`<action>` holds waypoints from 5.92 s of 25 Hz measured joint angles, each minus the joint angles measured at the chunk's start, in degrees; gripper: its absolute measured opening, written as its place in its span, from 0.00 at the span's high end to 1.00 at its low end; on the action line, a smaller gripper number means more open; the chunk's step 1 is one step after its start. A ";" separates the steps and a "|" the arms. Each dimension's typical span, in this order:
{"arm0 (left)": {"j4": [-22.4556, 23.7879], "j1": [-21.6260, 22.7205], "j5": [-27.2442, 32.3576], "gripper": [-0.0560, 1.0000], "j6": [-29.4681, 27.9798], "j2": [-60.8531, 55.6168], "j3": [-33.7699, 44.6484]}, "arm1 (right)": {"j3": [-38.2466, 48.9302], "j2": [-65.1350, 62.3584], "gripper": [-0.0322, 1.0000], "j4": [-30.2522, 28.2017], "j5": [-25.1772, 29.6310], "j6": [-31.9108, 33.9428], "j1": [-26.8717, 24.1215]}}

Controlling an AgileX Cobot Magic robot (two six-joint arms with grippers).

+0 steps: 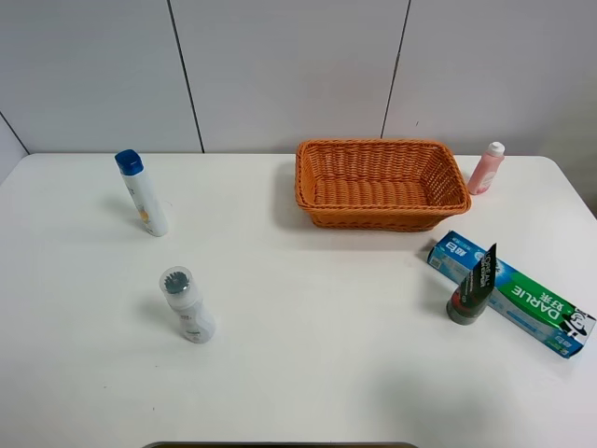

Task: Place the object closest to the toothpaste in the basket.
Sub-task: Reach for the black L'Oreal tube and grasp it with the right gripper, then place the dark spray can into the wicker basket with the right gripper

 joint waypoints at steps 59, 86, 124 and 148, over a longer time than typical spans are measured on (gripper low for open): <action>0.00 0.00 0.00 0.06 0.00 0.00 0.00 | -14.85 48.16 0.01 4.41 -5.93 16.44 0.48; 0.00 0.00 0.00 0.06 0.00 0.00 0.00 | -14.89 80.96 0.01 6.41 -19.69 20.09 8.26; 0.00 0.00 0.00 0.06 0.00 0.00 0.00 | -14.89 93.94 0.63 5.78 -25.54 20.46 8.93; 0.00 0.00 0.00 0.06 0.00 0.00 0.00 | -14.89 89.75 0.67 5.78 -24.92 20.47 8.93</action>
